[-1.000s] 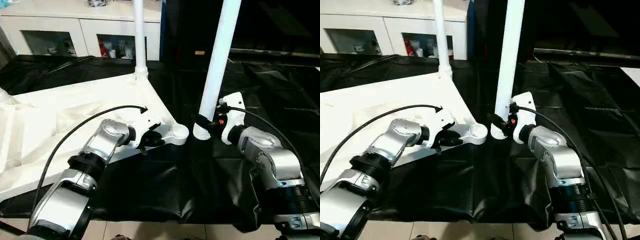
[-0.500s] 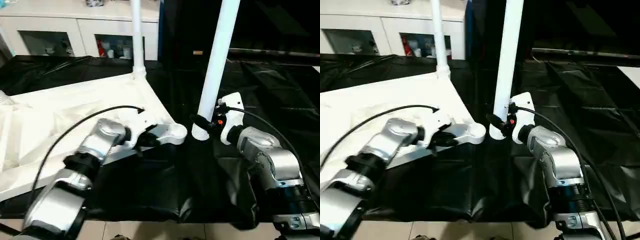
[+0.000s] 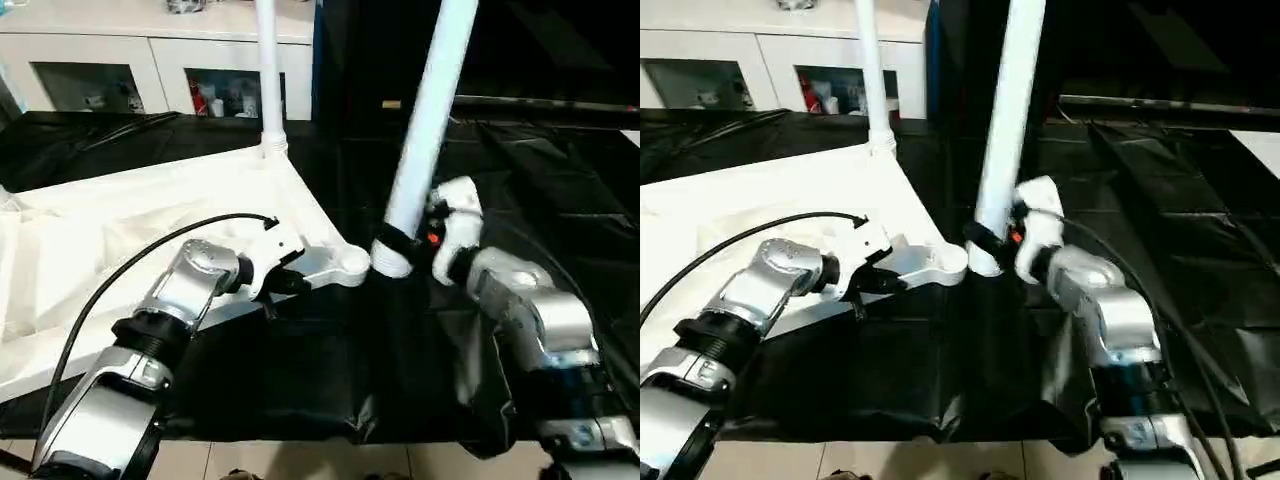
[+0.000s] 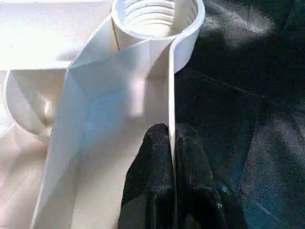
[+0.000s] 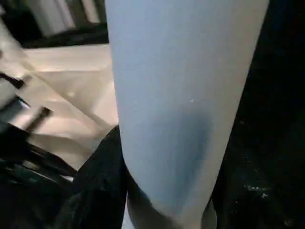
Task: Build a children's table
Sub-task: Rotate table base, then insert table leg to table base
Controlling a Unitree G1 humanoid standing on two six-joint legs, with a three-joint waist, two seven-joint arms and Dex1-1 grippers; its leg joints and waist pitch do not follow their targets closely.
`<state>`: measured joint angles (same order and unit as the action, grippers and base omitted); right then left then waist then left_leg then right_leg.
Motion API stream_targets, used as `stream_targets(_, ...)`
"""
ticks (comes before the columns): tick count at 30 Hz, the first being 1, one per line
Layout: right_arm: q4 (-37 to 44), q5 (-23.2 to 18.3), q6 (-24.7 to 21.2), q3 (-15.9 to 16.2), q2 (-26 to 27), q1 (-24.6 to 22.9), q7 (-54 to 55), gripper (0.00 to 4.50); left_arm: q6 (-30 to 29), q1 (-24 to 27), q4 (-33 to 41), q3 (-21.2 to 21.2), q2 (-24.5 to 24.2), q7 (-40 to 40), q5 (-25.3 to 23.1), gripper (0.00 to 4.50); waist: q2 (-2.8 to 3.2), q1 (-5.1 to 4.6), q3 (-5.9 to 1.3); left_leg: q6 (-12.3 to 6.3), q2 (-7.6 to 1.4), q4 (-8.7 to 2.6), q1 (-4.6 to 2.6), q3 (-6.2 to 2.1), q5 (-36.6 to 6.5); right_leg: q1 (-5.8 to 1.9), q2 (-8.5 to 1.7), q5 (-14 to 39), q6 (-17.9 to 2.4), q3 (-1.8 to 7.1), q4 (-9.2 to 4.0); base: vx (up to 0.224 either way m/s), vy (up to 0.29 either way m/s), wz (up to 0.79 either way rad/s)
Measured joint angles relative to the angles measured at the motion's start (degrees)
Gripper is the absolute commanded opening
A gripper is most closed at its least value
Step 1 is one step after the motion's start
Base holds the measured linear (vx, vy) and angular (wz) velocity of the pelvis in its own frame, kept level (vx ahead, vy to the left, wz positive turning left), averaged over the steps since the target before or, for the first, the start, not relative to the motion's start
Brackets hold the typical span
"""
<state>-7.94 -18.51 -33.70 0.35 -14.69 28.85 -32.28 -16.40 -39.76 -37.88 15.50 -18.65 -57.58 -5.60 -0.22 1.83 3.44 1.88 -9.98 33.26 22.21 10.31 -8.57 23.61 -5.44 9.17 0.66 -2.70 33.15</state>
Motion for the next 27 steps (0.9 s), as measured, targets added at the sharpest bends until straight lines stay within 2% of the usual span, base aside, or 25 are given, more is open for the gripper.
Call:
stream_targets(7, -4.24, 0.99, 0.18, 1.09, 0.06, 3.29, -0.94, 1.89, -0.27, 2.57, 3.78, -0.5, -0.04, 0.04, 0.56, 0.0, 0.12, 0.06, -0.08, 0.01, 0.0, -0.14, -0.15, 0.25, 0.0, 0.06, 0.0, -0.09, -0.14, 0.19, 0.03, 0.0, 0.0, 0.0)
stream_targets(11, -11.12, 2.52, 1.86, 2.63, 2.27, 4.87, -1.26, 1.89, -0.08, 3.34, 4.77, -1.06, 0.0, -0.49, 1.05, 0.0, 0.18, 0.26, -0.12, 0.01, 0.0, -0.28, -0.16, 0.38, 0.0, 0.11, -0.01, -0.16, -0.24, 0.22, 0.07, 0.0, 0.0, 0.0)
stream_targets(20, -16.74, 3.63, 4.95, 4.66, 4.4, 7.63, -2.55, 1.89, 0.33, 5.24, 7.07, -2.25, 0.24, -0.51, 1.55, 0.0, 0.19, 0.49, -0.14, 0.13, -0.04, -0.33, -0.18, 0.65, -0.08, 0.13, -0.02, -0.23, -0.32, 0.36, 0.11, 0.0, 0.0, 0.0)
stream_targets(27, -20.51, 4.73, 7.58, 4.7, 4.85, 9.25, -3.27, 1.89, 0.38, 5.63, 7.81, -2.21, -0.16, -1.01, 1.55, 0.0, 0.09, 0.49, -0.15, 0.23, -0.07, -0.34, -0.2, 0.7, -0.15, 0.17, -0.02, -0.24, -0.33, 0.37, 0.19, 0.0, 0.0, 0.0)
